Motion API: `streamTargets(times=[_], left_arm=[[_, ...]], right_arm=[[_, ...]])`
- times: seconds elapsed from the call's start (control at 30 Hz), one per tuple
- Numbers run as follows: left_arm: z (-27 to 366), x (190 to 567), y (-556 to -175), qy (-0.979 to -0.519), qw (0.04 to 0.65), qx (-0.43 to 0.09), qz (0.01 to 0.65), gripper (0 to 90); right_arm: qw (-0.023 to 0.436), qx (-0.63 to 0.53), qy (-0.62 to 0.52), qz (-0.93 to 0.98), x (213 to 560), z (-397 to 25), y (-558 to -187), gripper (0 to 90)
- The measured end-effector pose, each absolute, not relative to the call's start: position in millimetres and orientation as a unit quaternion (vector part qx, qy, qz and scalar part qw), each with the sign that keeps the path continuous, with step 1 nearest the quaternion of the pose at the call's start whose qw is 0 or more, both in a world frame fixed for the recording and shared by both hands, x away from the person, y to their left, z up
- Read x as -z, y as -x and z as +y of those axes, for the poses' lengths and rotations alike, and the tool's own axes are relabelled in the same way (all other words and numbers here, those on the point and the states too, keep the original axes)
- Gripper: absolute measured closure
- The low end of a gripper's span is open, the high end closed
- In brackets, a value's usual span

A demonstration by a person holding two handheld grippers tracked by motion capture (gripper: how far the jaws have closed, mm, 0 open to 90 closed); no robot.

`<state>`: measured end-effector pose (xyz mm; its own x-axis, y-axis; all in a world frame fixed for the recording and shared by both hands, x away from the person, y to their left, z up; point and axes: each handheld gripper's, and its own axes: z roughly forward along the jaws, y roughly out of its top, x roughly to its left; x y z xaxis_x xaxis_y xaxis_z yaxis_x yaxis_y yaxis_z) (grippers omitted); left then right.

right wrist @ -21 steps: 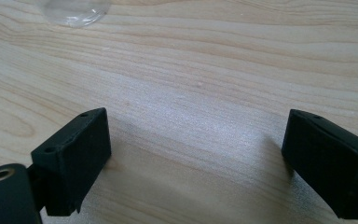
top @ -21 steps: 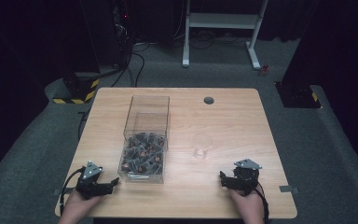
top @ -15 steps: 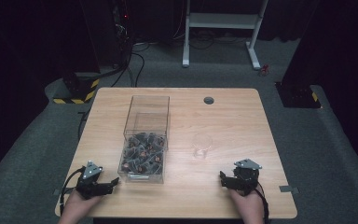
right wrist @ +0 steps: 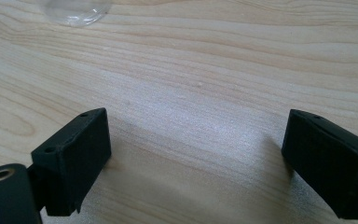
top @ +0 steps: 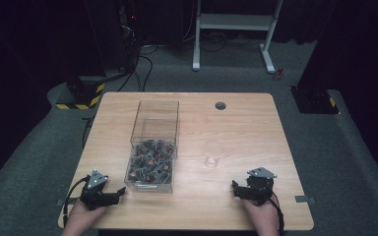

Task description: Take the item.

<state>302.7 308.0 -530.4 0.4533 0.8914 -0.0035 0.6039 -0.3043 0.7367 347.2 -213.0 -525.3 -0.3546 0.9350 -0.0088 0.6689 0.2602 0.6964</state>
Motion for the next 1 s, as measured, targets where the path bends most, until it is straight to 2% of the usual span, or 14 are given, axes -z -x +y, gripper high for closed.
streamTargets(times=[1.0], left_arm=[[308.0, 530.4, -302.7, -0.78, 0.344, -0.209, 0.479, 14.6]], right_arm=[[0.217, -0.338, -0.505, 0.764, 514.6, -210.6, -341.0, 13.7]])
